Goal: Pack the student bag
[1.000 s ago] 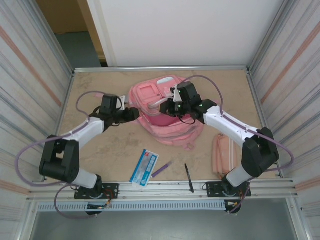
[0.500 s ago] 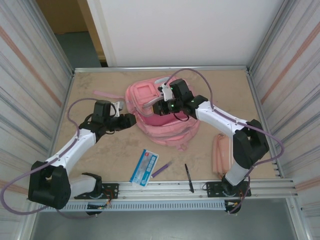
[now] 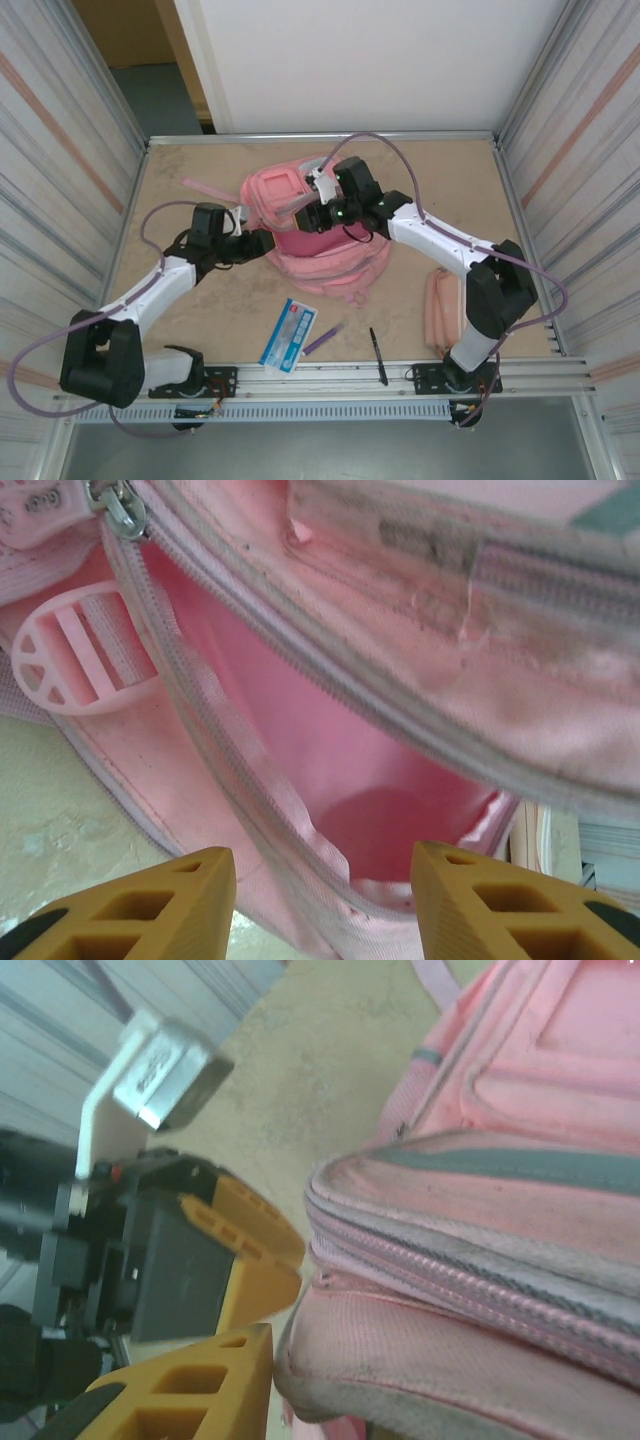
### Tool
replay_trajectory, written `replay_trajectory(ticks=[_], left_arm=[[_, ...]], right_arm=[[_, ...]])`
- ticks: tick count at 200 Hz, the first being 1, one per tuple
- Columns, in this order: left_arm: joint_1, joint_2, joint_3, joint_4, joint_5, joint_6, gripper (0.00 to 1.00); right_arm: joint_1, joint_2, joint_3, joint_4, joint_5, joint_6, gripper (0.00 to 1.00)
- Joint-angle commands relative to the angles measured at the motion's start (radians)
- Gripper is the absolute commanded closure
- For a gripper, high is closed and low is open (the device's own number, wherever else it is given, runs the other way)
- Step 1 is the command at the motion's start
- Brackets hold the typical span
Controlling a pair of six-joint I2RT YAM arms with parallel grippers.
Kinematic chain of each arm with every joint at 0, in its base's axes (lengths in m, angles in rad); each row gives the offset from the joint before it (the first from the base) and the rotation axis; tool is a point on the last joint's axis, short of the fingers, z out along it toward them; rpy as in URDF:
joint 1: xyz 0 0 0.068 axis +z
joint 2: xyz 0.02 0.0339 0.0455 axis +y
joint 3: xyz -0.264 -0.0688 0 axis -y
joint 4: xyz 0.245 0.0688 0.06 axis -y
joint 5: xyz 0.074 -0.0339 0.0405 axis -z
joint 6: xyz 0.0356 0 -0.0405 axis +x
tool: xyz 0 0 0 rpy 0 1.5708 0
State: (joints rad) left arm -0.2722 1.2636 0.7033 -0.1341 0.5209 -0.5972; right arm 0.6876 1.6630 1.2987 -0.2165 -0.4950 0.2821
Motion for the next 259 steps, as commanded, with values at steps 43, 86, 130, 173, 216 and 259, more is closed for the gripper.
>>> replay_trajectory(ticks=[43,86,130,173,216,259], left_arm=[[-0.001,0.127,0.03,0.104,0.02,-0.045,0.51],[0.009,0.025,0.018,-0.054,-0.034,-0.008,0.51],[-0.003,-0.15,-0.048,-0.306,-0.078,-0.011,0.49],[-0.247,-0.166,-0.055,-0.441,-0.216,-0.05,0.49],[-0.317,-0.139,-0.141,-0.384,-0.148,-0.119,0.48],[-0.27,-0.18,-0.179,-0.426,-0.131,-0.146,0.48]], right_arm=[[0.058,-0.075,-0.122,-0.173,0.122,-0.041,0.62],[0.074,-0.089,-0.147,-0.341,0.112,0.042,0.54],[0.154,-0.113,-0.123,-0.528,0.202,0.022,0.46],[0.215,-0.143,-0.1,-0.662,0.23,0.077,0.4],[0.333,-0.084,-0.22,-0.373,0.172,0.288,0.45],[0.405,0.046,-0.225,-0.256,0.243,0.321,0.5]])
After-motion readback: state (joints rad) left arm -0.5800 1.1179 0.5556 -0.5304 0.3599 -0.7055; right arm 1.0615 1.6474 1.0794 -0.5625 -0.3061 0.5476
